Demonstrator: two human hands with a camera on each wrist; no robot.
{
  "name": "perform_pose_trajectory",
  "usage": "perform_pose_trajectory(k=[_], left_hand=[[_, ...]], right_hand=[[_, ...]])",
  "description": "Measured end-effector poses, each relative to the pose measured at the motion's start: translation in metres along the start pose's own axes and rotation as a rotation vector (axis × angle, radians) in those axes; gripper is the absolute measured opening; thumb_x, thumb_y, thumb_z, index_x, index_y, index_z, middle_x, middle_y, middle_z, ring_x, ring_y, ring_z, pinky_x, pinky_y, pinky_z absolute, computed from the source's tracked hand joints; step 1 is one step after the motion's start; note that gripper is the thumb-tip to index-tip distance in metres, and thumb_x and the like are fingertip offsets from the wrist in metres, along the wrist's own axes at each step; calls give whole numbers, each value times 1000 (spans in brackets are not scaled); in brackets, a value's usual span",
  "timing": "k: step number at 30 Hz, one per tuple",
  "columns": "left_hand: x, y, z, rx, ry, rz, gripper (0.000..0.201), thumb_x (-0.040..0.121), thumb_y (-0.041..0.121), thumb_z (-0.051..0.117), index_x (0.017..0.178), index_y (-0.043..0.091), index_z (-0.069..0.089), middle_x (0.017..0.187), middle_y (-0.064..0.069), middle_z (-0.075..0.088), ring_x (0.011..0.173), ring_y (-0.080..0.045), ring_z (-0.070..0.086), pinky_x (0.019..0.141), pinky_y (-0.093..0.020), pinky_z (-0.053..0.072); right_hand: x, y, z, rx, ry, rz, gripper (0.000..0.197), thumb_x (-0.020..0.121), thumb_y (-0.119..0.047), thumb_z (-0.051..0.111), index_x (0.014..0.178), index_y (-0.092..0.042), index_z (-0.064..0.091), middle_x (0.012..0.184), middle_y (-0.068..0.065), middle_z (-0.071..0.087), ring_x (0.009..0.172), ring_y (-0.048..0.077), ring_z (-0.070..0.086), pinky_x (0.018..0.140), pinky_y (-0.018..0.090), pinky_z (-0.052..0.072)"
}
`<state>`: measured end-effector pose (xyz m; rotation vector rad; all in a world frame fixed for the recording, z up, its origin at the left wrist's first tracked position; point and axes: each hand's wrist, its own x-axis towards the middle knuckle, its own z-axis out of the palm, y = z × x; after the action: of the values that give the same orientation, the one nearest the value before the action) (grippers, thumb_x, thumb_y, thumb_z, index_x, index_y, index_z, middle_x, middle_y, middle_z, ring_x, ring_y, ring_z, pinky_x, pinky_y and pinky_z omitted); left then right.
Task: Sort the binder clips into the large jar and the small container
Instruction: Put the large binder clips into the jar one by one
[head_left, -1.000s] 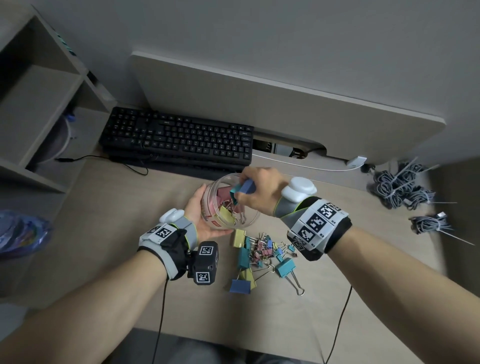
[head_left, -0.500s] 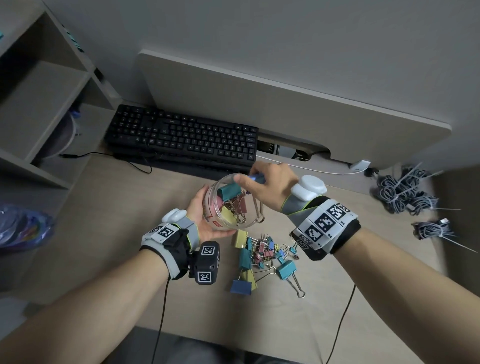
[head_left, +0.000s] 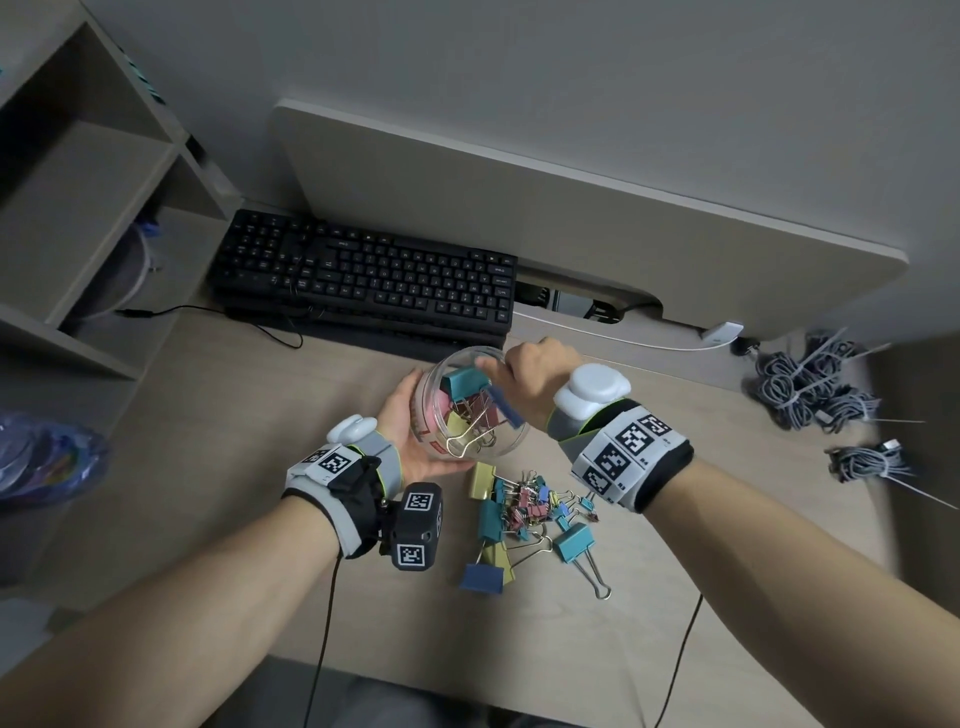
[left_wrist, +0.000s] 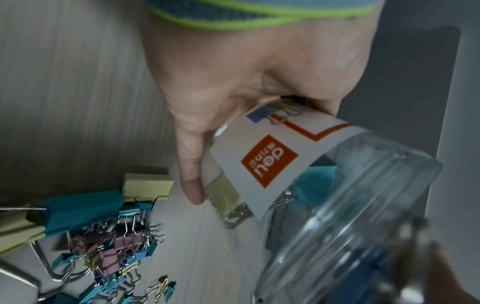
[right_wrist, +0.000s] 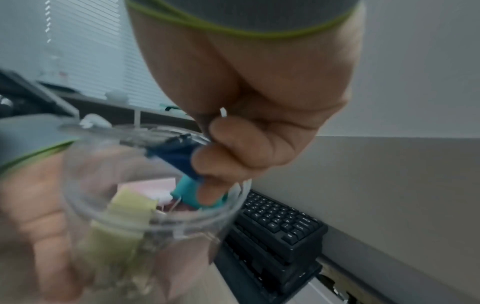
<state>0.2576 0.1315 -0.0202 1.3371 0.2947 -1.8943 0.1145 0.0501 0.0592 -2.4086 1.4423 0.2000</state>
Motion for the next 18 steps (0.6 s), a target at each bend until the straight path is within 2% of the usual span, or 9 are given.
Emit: perform_pose_trajectory(k=[4, 6, 9, 12, 14, 18], left_hand=[[2, 0, -2, -5, 9, -19, 82, 82, 76, 43, 124, 8, 63, 123, -26, 64, 115, -44, 59, 102, -60, 44], [1, 0, -3, -12, 17, -13, 81, 82, 75, 45, 124, 9, 63, 123, -26, 64, 114, -45, 59, 100, -60, 46], [1, 0, -6, -11, 23, -11, 79, 82, 75, 45, 122, 9, 64, 121, -26, 64, 113, -45, 60, 99, -60, 46], [3, 1, -6, -6, 31, -6, 78, 83, 75, 44, 121, 9, 65, 118, -26, 67, 111, -44, 61, 98, -61, 46], [4, 1, -5, 1, 31, -5, 78, 83, 75, 44, 121, 10, 65, 118, -26, 67, 111, -44, 62, 97, -61, 47], [4, 3, -4, 5, 33, 4, 78, 82, 75, 45, 121, 10, 65, 117, -25, 68, 110, -45, 63, 96, -62, 48]], right_hand=[[3, 2, 1, -100, -73, -27, 35, 102, -34, 40, 79, -12, 54, 81, 10, 58, 68, 27, 50, 60, 28, 35], [2, 5, -1, -31, -61, -13, 30, 101, -29, 42, 83, -10, 55, 81, 11, 58, 70, 29, 50, 60, 28, 34], [-2, 9, -6, 84, -36, -80, 18, 97, -22, 48, 94, -11, 62, 88, 9, 66, 76, 28, 56, 61, 28, 37], [-4, 6, -3, 104, -150, -156, 15, 93, -13, 52, 101, -13, 65, 97, 7, 69, 87, 28, 62, 69, 29, 45], [-5, 5, 0, 80, -190, -162, 12, 92, -16, 54, 98, -14, 64, 94, 6, 67, 87, 28, 62, 69, 28, 43], [-5, 2, 2, 24, -260, -102, 20, 89, -28, 61, 105, -17, 63, 95, 3, 69, 85, 26, 64, 73, 32, 52]])
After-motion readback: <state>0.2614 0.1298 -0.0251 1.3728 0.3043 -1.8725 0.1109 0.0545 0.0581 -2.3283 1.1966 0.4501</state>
